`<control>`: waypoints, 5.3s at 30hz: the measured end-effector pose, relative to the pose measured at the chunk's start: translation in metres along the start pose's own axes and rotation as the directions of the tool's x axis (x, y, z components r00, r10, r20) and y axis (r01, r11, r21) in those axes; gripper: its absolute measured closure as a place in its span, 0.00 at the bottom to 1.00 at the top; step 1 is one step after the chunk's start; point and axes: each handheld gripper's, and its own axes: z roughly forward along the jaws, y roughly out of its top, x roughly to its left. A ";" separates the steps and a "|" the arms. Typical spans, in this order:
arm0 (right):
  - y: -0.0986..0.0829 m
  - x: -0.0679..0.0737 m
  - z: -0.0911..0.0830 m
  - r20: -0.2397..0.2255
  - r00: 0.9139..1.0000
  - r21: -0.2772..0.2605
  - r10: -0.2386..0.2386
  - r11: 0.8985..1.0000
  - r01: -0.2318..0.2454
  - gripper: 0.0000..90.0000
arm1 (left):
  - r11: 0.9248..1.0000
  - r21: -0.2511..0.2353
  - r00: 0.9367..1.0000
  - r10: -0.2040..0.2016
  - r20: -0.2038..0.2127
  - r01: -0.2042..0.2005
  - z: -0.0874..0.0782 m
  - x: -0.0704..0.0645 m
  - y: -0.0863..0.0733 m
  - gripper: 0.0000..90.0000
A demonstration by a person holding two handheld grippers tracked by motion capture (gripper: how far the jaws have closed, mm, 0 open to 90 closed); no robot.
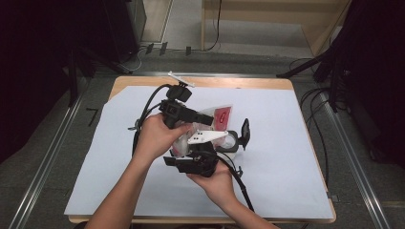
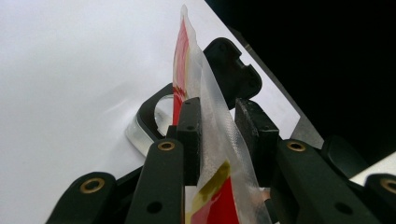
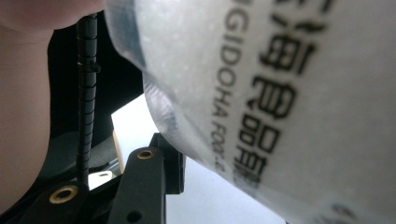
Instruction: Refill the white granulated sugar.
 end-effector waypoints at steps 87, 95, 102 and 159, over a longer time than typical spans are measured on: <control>0.000 0.005 0.002 0.109 0.992 -0.044 -0.063 0.997 0.068 0.71 | 0.999 -0.006 0.999 0.048 -0.021 -0.048 0.000 -0.007 0.008 0.85; 0.006 0.009 -0.003 0.116 0.989 -0.055 -0.088 0.994 0.094 0.71 | 0.997 -0.022 0.997 0.072 -0.028 -0.073 -0.006 -0.014 0.011 0.85; 0.005 0.008 -0.001 0.111 0.990 -0.045 -0.089 0.995 0.095 0.71 | 0.998 -0.021 0.998 0.061 -0.024 -0.062 -0.005 -0.011 0.009 0.85; 0.003 0.008 -0.002 0.113 0.987 -0.029 -0.111 0.993 0.114 0.72 | 0.998 -0.026 0.999 0.052 -0.008 -0.052 -0.004 -0.008 0.007 0.85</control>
